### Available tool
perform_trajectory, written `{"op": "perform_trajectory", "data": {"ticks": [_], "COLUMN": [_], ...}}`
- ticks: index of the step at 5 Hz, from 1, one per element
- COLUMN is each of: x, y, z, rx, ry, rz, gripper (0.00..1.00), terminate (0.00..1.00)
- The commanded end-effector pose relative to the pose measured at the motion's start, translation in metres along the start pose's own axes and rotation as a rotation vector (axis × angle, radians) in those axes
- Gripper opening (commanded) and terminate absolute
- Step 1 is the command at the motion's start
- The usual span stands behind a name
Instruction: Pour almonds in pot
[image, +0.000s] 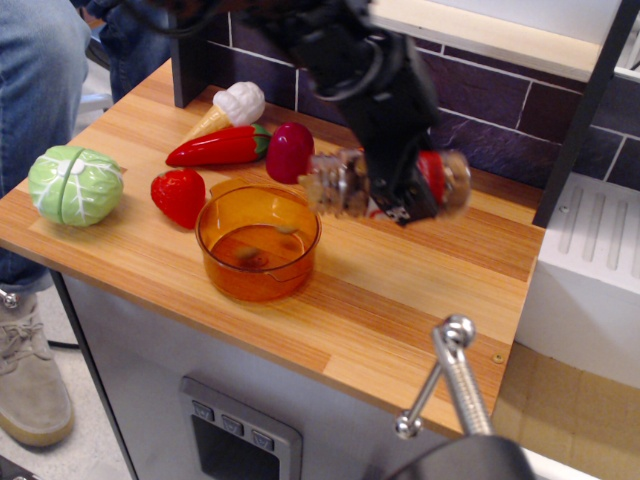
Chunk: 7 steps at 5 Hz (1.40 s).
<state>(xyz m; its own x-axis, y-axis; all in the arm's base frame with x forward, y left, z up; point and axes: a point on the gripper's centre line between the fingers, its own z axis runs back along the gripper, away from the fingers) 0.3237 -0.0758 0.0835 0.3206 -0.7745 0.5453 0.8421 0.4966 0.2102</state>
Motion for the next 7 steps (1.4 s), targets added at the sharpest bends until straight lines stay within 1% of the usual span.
{"op": "perform_trajectory", "data": {"ticks": [1,2,3,4,5,6,7], "x": [-0.0017,-0.0037,-0.004,-0.0042,-0.0039,-0.0005,0.0057], "y": [0.0167,0.0169,0.0155,0.016,0.0181,0.0206,0.0187], "z": [-0.0011,-0.0032,0.0017,0.0054,0.0037,0.005,0.0061], "rx": [0.179,0.214,0.303,0.327,0.356,0.324,0.309], "ry": [-0.104,-0.14,-0.187,-0.229,-0.242,-0.195,-0.146], "rz": [0.07,0.073,0.092,0.13,0.143,0.16,0.145], "gripper": [0.0,0.0,0.0,0.0,0.0,0.0,0.0], "terminate": [0.0,0.0,0.0,0.0,0.0,0.0,1.0]}}
